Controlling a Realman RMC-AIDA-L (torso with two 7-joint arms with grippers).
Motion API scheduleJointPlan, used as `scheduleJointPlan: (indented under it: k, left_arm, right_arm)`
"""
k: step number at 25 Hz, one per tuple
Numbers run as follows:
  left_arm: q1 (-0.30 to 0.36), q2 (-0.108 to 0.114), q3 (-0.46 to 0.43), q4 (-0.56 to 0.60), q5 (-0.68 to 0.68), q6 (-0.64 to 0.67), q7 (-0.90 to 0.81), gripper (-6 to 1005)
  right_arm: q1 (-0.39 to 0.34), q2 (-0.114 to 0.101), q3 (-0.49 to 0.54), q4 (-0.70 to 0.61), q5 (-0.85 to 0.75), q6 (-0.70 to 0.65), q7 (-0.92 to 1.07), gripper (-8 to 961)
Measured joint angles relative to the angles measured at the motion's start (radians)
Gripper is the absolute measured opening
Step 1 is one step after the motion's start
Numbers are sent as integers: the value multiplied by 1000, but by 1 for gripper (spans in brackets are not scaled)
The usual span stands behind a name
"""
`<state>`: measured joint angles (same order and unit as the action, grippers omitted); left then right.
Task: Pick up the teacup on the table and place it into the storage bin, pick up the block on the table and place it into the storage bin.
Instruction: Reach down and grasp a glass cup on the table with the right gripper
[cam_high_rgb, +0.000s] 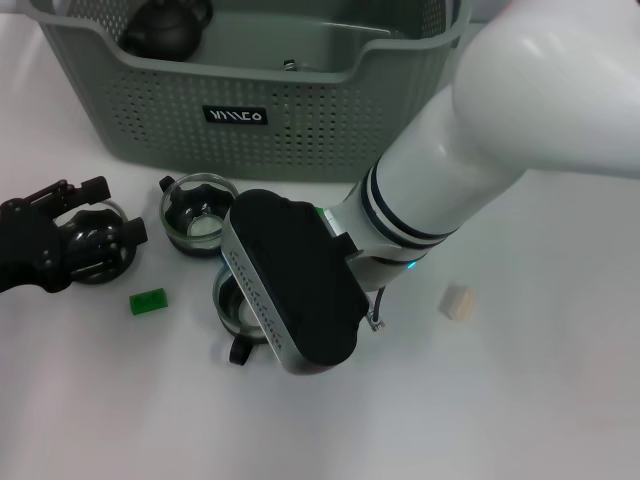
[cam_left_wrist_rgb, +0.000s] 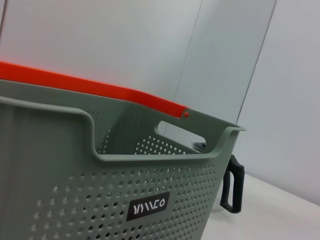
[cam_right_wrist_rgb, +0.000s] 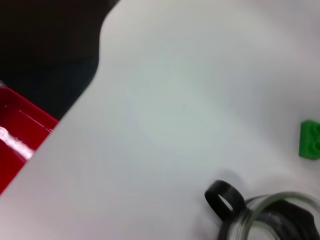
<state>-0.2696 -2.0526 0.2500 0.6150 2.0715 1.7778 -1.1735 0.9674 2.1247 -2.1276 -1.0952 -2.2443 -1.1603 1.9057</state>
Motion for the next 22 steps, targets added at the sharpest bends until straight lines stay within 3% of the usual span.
scheduleJointPlan:
  k: [6, 18, 22]
  left_arm:
    - [-2, -2, 0, 0, 2, -2, 0, 840]
    - [-5, -3, 0, 0, 2, -4, 0, 840]
    - [-6, -4, 0, -2, 2, -5, 0, 840]
  right_arm:
    - [-3, 0, -9, 28, 7, 22, 10, 670]
    - [7, -2, -1, 13, 9, -130, 69, 628]
    - [7, -3, 0, 9, 7, -99, 77, 473]
